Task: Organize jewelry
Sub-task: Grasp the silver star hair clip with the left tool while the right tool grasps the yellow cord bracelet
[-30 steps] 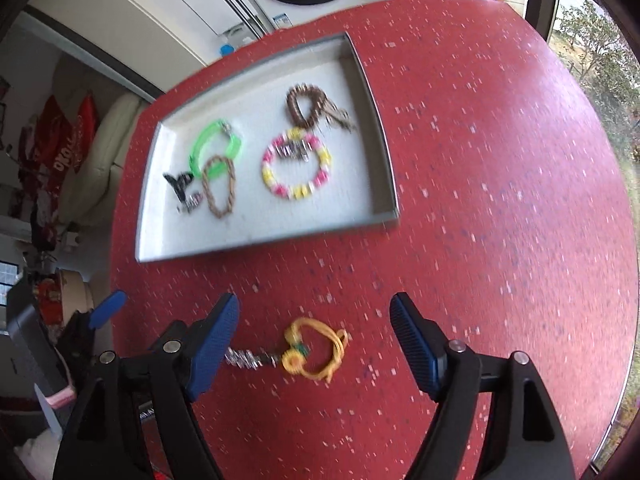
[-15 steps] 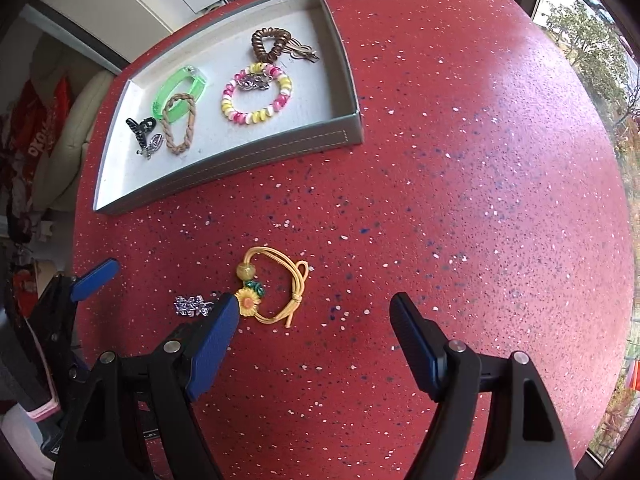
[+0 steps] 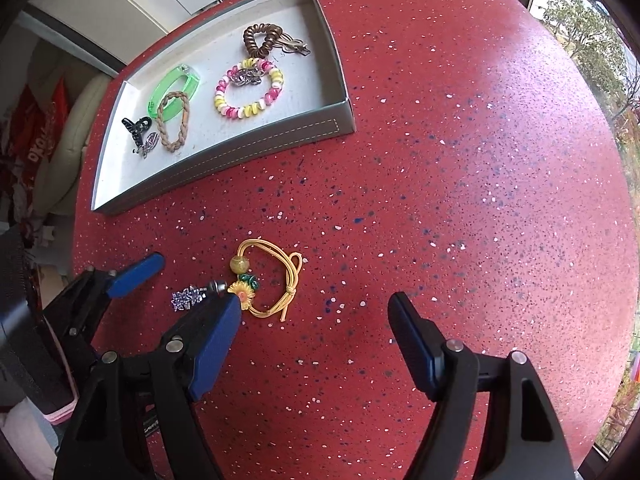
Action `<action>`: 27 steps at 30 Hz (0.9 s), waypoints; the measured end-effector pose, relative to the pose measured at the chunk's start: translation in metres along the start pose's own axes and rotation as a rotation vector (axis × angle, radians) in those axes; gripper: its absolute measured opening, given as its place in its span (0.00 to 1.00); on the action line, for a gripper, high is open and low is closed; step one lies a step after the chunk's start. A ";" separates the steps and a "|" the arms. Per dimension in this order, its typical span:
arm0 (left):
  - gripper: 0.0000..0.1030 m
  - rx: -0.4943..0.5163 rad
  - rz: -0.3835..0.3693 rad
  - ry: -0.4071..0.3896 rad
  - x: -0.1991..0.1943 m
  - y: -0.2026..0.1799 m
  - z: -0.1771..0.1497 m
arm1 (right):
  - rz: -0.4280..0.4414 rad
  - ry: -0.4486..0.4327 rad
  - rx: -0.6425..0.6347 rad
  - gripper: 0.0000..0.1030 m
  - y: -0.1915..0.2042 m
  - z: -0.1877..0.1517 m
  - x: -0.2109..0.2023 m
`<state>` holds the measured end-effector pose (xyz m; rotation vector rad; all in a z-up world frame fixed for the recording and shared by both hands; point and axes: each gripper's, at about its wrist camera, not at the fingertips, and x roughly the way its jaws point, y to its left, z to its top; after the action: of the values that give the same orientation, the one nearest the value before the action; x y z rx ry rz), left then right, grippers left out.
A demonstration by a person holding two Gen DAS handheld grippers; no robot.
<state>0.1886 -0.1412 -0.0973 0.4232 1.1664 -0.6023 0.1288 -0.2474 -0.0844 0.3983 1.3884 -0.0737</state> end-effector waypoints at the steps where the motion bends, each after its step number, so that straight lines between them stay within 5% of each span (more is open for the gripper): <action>1: 0.66 -0.008 -0.006 0.009 0.002 0.000 -0.001 | 0.001 0.001 -0.001 0.73 0.001 0.000 0.001; 6: 0.35 -0.058 -0.023 -0.009 -0.002 0.009 -0.008 | 0.021 0.006 -0.021 0.59 0.010 0.001 0.006; 16: 0.34 -0.223 -0.045 -0.010 -0.010 0.040 -0.023 | 0.015 0.009 -0.124 0.44 0.045 -0.001 0.024; 22: 0.34 -0.265 -0.048 -0.005 -0.012 0.054 -0.027 | -0.059 -0.002 -0.206 0.35 0.069 -0.005 0.035; 27: 0.34 -0.283 -0.054 0.000 -0.012 0.059 -0.034 | -0.124 -0.011 -0.270 0.11 0.082 -0.010 0.039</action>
<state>0.1988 -0.0728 -0.0974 0.1506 1.2447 -0.4741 0.1498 -0.1609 -0.1041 0.0873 1.3896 0.0104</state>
